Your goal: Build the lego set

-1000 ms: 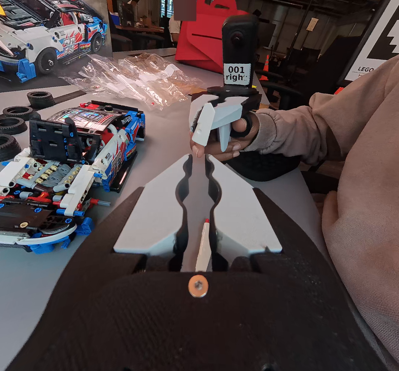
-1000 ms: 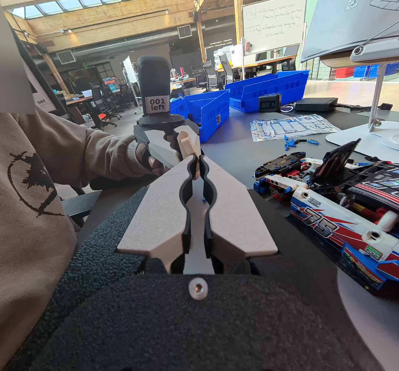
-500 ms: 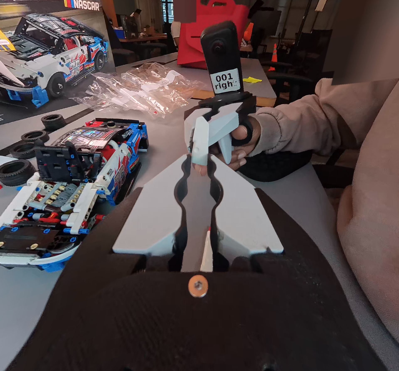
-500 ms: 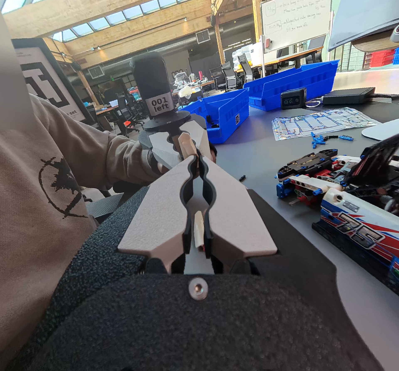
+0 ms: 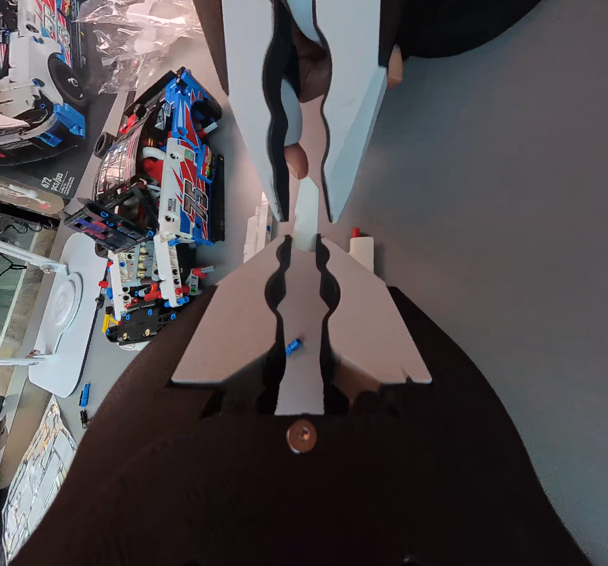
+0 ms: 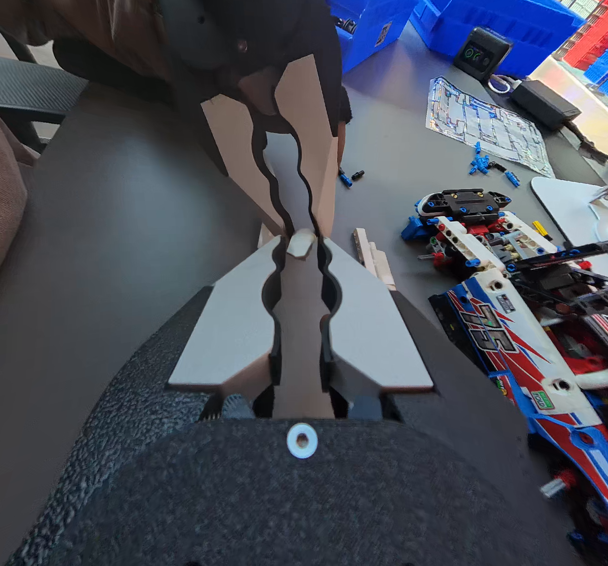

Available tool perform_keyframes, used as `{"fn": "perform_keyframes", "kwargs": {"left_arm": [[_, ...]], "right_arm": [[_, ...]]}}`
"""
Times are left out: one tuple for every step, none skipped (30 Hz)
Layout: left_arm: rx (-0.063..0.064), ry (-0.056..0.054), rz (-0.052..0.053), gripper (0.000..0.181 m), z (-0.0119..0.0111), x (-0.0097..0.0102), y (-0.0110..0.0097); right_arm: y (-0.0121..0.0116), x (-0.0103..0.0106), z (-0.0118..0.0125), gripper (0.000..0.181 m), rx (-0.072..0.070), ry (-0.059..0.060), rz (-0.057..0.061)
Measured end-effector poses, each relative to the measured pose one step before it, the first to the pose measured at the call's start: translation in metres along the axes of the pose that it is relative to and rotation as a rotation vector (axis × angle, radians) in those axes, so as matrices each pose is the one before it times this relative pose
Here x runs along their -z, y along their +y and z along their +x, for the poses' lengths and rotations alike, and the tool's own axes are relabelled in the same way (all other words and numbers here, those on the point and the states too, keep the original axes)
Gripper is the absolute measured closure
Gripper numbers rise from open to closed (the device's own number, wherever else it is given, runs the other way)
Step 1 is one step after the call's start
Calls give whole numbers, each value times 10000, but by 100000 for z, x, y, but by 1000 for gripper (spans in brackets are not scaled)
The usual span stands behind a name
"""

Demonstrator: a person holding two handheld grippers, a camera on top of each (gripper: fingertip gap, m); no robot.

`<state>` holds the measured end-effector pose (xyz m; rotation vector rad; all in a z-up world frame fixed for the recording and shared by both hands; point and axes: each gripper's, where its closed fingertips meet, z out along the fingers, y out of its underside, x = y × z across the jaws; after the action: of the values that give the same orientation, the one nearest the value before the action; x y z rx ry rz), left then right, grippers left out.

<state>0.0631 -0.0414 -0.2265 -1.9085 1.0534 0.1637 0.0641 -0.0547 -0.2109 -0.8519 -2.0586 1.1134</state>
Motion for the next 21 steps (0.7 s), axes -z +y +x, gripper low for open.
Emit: {"fn": "perform_keyframes", "kwargs": {"left_arm": [[65, 83, 94, 168, 155, 17, -225], [58, 92, -11, 168, 101, 12, 8], [50, 68, 116, 168, 47, 62, -102], [129, 127, 192, 168, 100, 111, -175], [254, 174, 232, 169, 94, 141, -241], [321, 192, 280, 169, 50, 178, -278], [321, 207, 347, 170, 32, 218, -378], [302, 278, 333, 171, 146, 207, -372], [213, 284, 222, 172, 226, 161, -211], [61, 190, 129, 172, 186, 111, -56], [-73, 168, 60, 172, 235, 112, 75], [-79, 236, 17, 172, 358, 142, 135], [10, 309, -49, 168, 402, 223, 212], [145, 273, -57, 165, 275, 308, 227], [193, 180, -12, 162, 91, 368, 183], [198, 173, -80, 158, 67, 371, 306], [244, 178, -233, 153, 46, 285, 556], [230, 187, -342, 150, 90, 144, 760], [162, 113, -353, 147, 47, -2, 804], [75, 51, -324, 144, 49, -143, 737], [0, 0, -245, 141, 28, -268, 541]], "right_arm": [[73, -97, -115, 169, 197, 25, -58], [53, 32, 18, 169, 135, 40, -17], [-10, 106, -62, 170, -5, -70, 50], [-57, 137, -92, 170, -145, -128, 94], [-14, 143, -97, 170, -146, -136, 85], [148, 107, -44, 171, -48, -80, -3], [219, 83, -70, 172, 51, -57, -45], [44, 71, -163, 173, 52, -78, 37], [-115, 51, -151, 173, -3, -69, 78], [-139, 43, -62, 173, 38, -8, 47], [-128, 42, -101, 174, 126, -17, 38], [-2, 15, -230, 174, 116, -86, -16], [180, -20, -117, 174, 95, -23, -110], [358, -16, -60, 174, 120, 4, -195], [440, -11, -106, 174, 150, -31, -236], [476, -19, 4, 174, 146, 21, -271], [461, -32, 21, 173, 144, 31, -268], [387, -31, -51, 173, 123, -20, -228], [356, -32, -67, 173, 105, -35, -218], [398, -33, -46, 173, 129, -9, -258], [448, -18, -27, 173, 167, 20, -292]]}}
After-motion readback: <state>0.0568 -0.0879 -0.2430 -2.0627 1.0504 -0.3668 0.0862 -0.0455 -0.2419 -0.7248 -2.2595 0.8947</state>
